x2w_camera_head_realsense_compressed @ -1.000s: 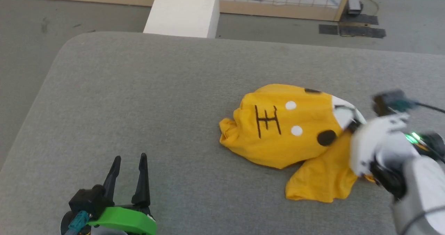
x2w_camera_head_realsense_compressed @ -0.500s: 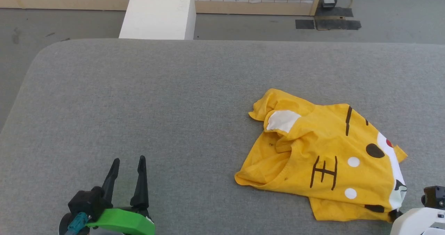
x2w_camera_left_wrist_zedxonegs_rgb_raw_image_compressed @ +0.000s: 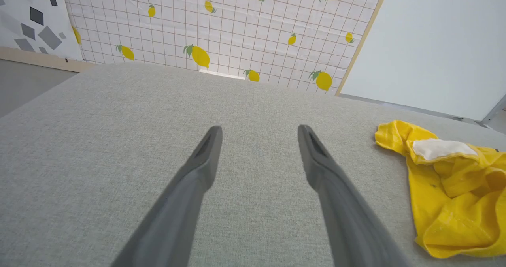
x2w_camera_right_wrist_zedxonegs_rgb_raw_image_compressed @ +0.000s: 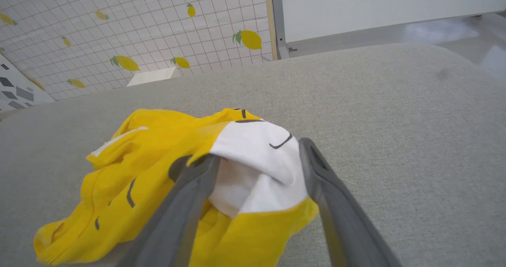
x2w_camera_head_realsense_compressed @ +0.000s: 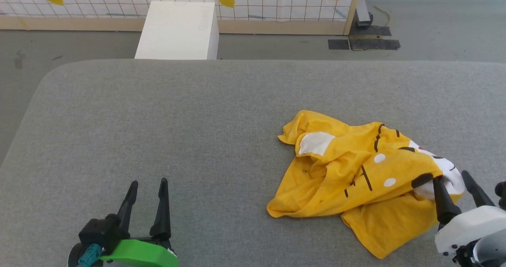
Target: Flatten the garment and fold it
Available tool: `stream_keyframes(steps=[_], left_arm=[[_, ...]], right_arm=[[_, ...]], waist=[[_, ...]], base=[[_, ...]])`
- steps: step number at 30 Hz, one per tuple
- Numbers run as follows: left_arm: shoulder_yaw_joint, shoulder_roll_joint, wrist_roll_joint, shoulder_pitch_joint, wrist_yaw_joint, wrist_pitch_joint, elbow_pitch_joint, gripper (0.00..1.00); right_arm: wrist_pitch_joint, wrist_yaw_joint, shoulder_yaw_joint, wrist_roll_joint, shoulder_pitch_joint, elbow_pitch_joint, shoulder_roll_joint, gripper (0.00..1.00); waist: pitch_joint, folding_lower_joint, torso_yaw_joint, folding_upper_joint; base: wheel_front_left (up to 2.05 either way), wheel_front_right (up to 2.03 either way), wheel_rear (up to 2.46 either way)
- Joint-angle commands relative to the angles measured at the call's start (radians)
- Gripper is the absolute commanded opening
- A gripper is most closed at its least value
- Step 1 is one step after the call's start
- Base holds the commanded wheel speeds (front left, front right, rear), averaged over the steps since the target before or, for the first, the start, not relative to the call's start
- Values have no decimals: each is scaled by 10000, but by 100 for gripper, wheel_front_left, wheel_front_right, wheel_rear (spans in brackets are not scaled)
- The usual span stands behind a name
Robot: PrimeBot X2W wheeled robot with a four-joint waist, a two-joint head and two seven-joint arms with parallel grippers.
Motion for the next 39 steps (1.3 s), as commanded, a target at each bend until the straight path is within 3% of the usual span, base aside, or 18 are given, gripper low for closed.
stream_keyframes(steps=[1,10,16,25,39], left_arm=[[11,1,151,114,-68,-38,-76,100],[73,-29,198,650,-69,-38,-440,100],[170,-33,230,964,-67,-38,-679,100],[38,74,272,990,-68,-38,-945,100],[-530,418,-127,409,-58,140,-1900,100]], right_arm=[[-370,-11,16,77,88,-64,0,100],[-3156,-11,460,556,1411,895,0,100],[-4098,-11,1142,851,1935,2035,0,100],[-4610,-11,1119,390,1631,1826,1,100],[-4493,-11,1287,-203,1410,-158,1,100]], waist=[[-44,0,7,0],[-297,0,-38,0],[-300,0,-205,0],[-134,0,-466,0],[-23,0,-939,0]], base=[[0,0,0],[0,0,0],[0,0,0],[0,0,0],[0,0,0]])
